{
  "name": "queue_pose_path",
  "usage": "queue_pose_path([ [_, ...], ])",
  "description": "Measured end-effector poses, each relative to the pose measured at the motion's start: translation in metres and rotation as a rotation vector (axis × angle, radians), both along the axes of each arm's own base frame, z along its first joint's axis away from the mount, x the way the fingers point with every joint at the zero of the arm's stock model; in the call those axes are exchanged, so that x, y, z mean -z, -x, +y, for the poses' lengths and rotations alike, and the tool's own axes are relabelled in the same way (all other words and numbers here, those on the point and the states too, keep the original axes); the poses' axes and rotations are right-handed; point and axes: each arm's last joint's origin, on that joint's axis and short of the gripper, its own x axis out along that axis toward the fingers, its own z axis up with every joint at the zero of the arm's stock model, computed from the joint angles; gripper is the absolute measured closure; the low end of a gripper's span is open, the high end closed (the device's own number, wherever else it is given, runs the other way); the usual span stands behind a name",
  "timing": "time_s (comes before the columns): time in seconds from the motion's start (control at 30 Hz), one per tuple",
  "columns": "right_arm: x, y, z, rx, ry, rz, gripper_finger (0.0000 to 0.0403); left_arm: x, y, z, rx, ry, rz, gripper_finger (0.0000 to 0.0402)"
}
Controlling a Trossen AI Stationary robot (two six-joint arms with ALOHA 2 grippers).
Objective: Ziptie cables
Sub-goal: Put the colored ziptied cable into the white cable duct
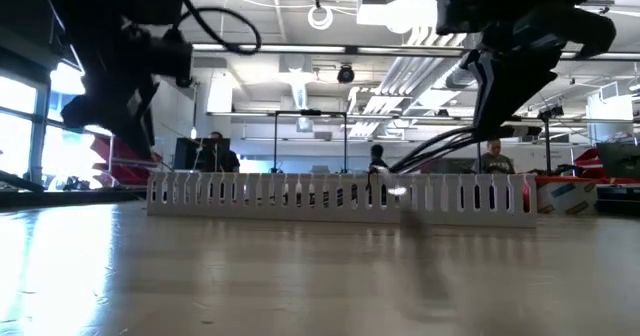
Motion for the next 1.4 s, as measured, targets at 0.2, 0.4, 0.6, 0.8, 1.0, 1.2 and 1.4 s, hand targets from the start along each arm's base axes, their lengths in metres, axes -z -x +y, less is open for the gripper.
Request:
queue_pose_path([
  [0.2, 0.018, 0.010, -0.001, 0.035, -0.067, 0.060, 0.0403, -0.009, -0.001, -0.018, 0.013, -0.002, -0.101, 0.0289],
  [0.4, 0.024, 0.013, 0.003, 0.068, -0.143, 0.074, 0.0379, -0.010, 0.004, -0.032, -0.017, 0.009, -0.193, 0.0289],
  [0.6, 0.023, 0.011, 0.004, 0.016, -0.134, 0.051, 0.0288, -0.010, 0.008, -0.042, -0.020, 0.015, -0.250, 0.0289],
  [0.8, 0.011, 0.014, 0.002, -0.029, -0.110, -0.001, 0.0214, -0.010, 0.012, -0.050, -0.031, 0.036, -0.287, 0.0289],
  [1.0, -0.021, 0.024, 0.008, -0.082, 0.000, -0.217, 0.0202, 0.002, 0.016, -0.053, -0.043, 0.060, -0.341, 0.0289],
  [1.2, -0.041, 0.024, 0.023, -0.161, -0.001, -0.403, 0.0209, 0.026, 0.015, -0.050, -0.009, 0.104, -0.394, 0.0289],
  [1.4, -0.036, 0.013, 0.040, -0.218, -0.025, -0.484, 0.0215, 0.035, 0.008, -0.053, 0.031, 0.168, -0.493, 0.0289],
])
